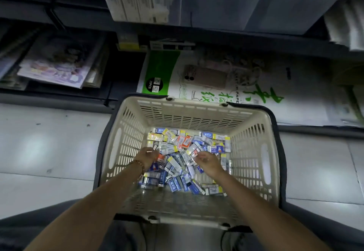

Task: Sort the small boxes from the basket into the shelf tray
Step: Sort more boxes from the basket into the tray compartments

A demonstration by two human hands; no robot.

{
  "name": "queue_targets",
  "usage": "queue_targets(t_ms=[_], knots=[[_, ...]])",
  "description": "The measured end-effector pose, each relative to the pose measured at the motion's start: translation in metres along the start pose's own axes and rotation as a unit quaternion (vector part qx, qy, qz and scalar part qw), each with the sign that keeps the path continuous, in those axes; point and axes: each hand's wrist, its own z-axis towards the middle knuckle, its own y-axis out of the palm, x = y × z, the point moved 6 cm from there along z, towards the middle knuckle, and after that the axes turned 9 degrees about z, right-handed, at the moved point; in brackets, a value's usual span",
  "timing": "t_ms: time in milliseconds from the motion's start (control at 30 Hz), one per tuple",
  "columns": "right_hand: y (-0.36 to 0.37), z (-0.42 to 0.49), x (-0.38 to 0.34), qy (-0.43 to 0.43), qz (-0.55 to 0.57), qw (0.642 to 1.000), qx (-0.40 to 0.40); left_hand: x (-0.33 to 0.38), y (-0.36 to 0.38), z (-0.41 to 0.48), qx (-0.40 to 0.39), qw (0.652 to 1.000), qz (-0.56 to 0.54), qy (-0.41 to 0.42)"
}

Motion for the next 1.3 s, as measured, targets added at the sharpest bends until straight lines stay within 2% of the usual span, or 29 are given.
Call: queue_targets(t_ms=[100,167,233,267,367,467,567,633,700,833,967,1100,1300], knots=[[0.012,0.014,-0.006,-0.002,0.050,0.998,0.024,-0.001,0.012,0.015,-0.015,1.000,-0.015,-0.016],[0.015,0.022,-0.011,-0.029,0.045,0.996,0.069,0.005,0.019,0.021,-0.005,0.999,-0.029,0.014],[0.012,0.026,-0.022,-0.087,0.038,0.989,0.117,0.012,0.013,0.030,0.062,0.995,-0.025,0.070],[0.010,0.030,-0.029,-0.117,0.028,0.985,0.125,0.017,0.006,0.034,0.097,0.990,0.022,0.099],[0.017,0.045,-0.048,-0.187,-0.059,0.978,0.074,0.027,-0.006,0.052,0.117,0.964,0.176,0.160],[0.037,0.061,-0.064,-0.239,-0.189,0.952,0.031,0.018,-0.007,0.069,0.066,0.974,0.162,0.143],[0.060,0.079,-0.066,-0.205,-0.226,0.952,0.034,0.009,-0.007,0.071,0.091,0.975,0.156,0.131],[0.064,0.088,-0.062,-0.155,-0.203,0.963,0.081,0.002,-0.006,0.072,0.121,0.975,0.144,0.122],[0.065,0.091,-0.059,-0.134,-0.193,0.964,0.126,-0.002,-0.004,0.075,0.145,0.977,0.123,0.098],[0.061,0.087,-0.051,-0.107,-0.159,0.969,0.154,-0.004,-0.002,0.080,0.167,0.985,0.003,0.032],[0.060,0.080,-0.046,-0.083,-0.140,0.969,0.184,-0.003,0.001,0.085,0.133,0.990,-0.048,-0.021],[0.059,0.081,-0.049,-0.046,-0.150,0.974,0.163,0.000,-0.003,0.075,0.128,0.975,-0.183,-0.016],[0.058,0.079,-0.050,-0.062,-0.129,0.979,0.146,-0.006,0.000,0.064,0.105,0.955,-0.277,-0.024]])
